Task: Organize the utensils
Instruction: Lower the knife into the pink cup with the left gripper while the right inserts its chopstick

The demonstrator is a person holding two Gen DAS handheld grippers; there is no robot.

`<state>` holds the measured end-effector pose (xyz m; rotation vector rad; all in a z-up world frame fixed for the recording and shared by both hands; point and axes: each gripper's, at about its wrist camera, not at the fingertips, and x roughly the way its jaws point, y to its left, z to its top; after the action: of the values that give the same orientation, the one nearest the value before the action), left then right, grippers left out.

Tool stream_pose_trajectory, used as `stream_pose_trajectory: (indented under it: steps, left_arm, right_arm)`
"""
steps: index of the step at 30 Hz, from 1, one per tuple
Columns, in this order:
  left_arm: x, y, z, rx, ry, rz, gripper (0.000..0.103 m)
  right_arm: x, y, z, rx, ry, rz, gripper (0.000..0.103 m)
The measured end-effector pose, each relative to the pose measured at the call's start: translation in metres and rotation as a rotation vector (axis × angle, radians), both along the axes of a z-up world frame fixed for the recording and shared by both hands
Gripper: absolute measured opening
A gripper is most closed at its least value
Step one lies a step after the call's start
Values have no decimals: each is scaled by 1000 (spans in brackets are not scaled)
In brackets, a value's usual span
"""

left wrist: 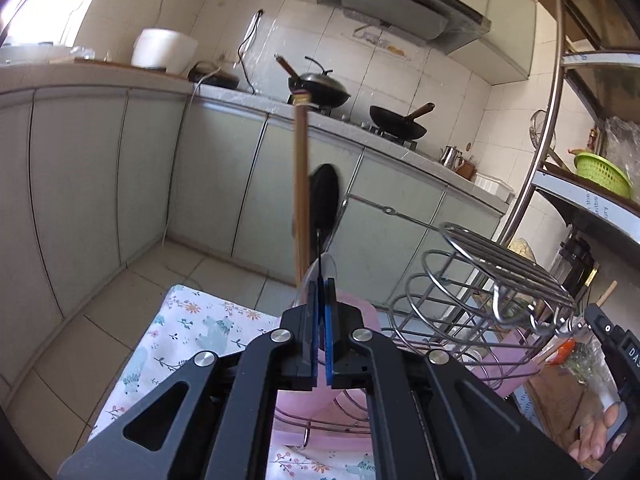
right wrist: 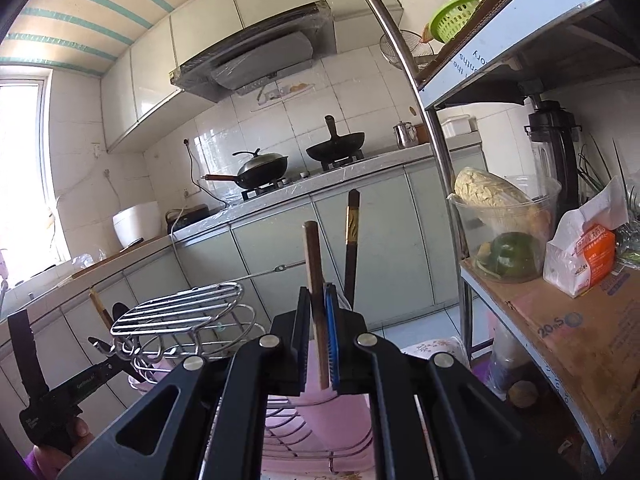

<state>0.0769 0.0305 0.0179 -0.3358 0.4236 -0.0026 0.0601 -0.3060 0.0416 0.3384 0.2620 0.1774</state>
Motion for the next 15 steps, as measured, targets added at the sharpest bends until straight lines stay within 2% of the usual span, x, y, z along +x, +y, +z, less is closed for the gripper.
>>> stream_pose_trajectory:
  steps: [4, 10, 15]
  left_arm:
    - [16, 8, 2, -20, 32, -21, 1]
    - [40, 4, 12, 0, 82, -82, 1]
    - [51, 5, 21, 20, 134, -111, 1]
  right_arm:
    - [18, -6, 1, 8, 26, 12, 7]
    - [50, -15, 2, 45, 74, 56, 7]
    - [63, -12, 6, 12, 93, 89, 7]
